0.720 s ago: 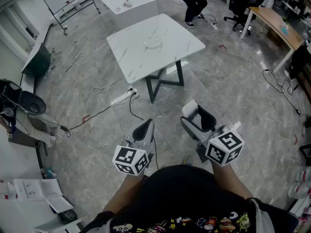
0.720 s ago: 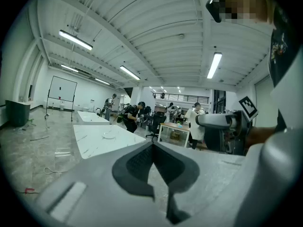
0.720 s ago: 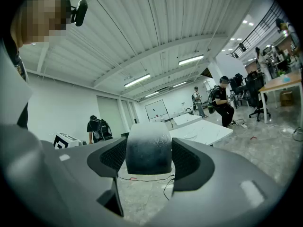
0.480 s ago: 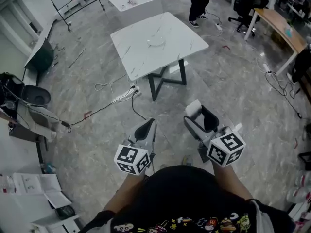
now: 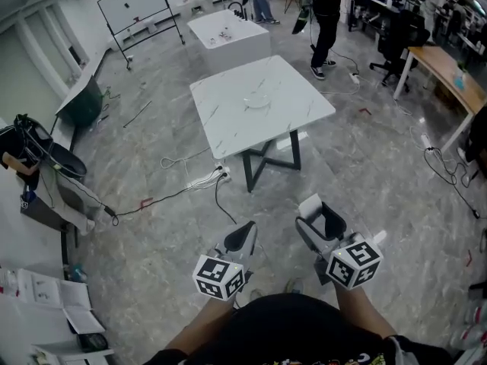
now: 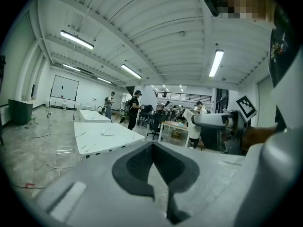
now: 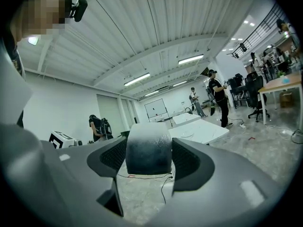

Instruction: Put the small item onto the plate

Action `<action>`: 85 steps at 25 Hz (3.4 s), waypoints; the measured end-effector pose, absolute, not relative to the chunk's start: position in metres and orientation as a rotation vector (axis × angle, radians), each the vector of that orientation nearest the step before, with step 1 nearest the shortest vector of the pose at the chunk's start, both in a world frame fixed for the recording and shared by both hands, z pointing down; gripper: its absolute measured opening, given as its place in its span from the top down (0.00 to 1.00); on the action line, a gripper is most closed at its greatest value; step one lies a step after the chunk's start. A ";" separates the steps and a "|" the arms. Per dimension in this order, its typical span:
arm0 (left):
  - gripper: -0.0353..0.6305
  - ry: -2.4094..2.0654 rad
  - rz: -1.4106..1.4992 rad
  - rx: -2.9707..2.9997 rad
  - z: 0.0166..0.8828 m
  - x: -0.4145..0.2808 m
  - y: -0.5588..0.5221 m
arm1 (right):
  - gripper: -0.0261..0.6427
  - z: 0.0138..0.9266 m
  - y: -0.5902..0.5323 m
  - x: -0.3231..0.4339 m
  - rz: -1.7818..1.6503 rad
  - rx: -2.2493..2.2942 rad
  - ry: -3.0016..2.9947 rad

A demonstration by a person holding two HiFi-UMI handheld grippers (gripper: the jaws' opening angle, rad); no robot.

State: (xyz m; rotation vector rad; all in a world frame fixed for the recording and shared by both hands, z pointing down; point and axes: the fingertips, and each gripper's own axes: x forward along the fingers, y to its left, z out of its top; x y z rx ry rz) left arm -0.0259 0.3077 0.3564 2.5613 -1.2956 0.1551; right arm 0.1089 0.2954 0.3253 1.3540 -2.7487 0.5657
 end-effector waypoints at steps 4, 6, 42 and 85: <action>0.95 -1.300 0.169 2.570 0.354 -0.003 0.302 | 0.47 0.321 0.286 0.128 0.541 1.342 -2.774; 0.95 -1.303 0.178 2.561 0.354 0.011 0.300 | 0.47 0.320 0.282 0.142 0.546 1.330 -2.781; 0.95 -1.293 0.154 2.504 0.386 0.009 0.197 | 0.47 0.349 0.182 0.127 0.528 1.250 -2.730; 0.95 -1.167 0.150 2.589 0.381 -0.097 0.020 | 0.47 0.368 0.026 0.002 0.525 1.330 -2.611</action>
